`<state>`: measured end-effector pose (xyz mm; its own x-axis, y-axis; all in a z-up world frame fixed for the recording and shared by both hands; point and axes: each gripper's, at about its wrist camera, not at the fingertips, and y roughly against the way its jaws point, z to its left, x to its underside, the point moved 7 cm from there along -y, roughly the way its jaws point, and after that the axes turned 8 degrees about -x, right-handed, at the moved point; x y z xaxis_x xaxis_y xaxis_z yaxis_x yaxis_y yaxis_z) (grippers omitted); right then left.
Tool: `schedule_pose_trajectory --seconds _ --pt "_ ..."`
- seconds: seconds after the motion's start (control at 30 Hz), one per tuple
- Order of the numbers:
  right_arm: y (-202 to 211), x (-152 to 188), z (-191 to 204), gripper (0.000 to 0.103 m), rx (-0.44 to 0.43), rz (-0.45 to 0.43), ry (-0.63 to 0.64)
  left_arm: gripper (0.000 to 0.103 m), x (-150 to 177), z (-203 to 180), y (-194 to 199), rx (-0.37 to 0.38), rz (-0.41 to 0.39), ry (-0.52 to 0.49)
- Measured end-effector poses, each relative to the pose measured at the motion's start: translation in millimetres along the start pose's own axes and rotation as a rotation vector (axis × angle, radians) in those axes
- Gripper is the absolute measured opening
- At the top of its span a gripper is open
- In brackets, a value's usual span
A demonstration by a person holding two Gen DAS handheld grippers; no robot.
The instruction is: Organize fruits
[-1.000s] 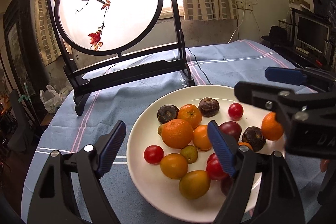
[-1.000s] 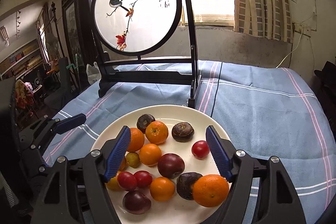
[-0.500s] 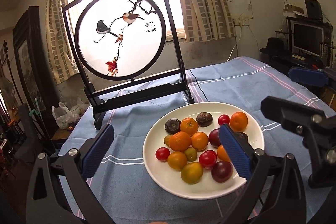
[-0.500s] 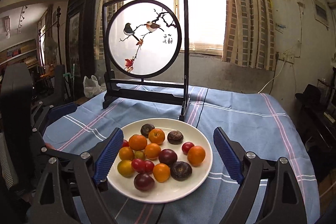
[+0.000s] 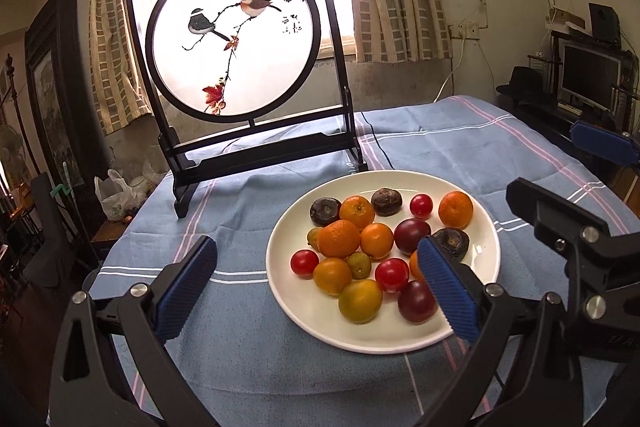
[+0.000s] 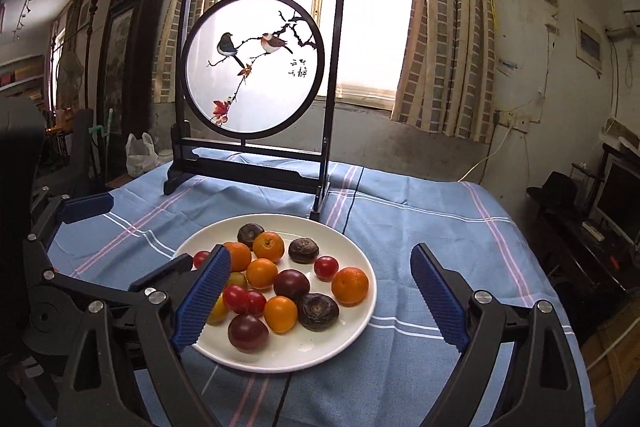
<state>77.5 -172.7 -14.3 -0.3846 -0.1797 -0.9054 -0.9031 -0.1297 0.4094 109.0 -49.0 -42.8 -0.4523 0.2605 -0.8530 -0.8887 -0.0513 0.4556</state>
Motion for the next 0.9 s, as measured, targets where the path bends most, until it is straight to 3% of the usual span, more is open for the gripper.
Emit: schedule_pose_trajectory --seconds 0.23,0.37,0.57,0.73,0.9 --pt "4 -2 -7 0.092 0.091 -0.022 0.032 0.098 0 -7 11 -0.013 -0.066 -0.014" --pt "5 -3 -8 0.092 0.093 -0.024 0.029 0.098 1 -1 5 -0.013 -0.039 0.022" --pt "6 -5 -8 0.092 0.087 -0.031 0.021 0.098 1 7 -1 -0.028 -0.014 0.052" --pt "11 -9 -8 0.096 0.005 -0.058 -0.052 0.098 6 14 -15 -0.049 0.059 0.094" --pt "8 -8 -1 0.096 -0.004 -0.053 -0.037 0.098 5 22 -16 -0.052 0.057 0.129"
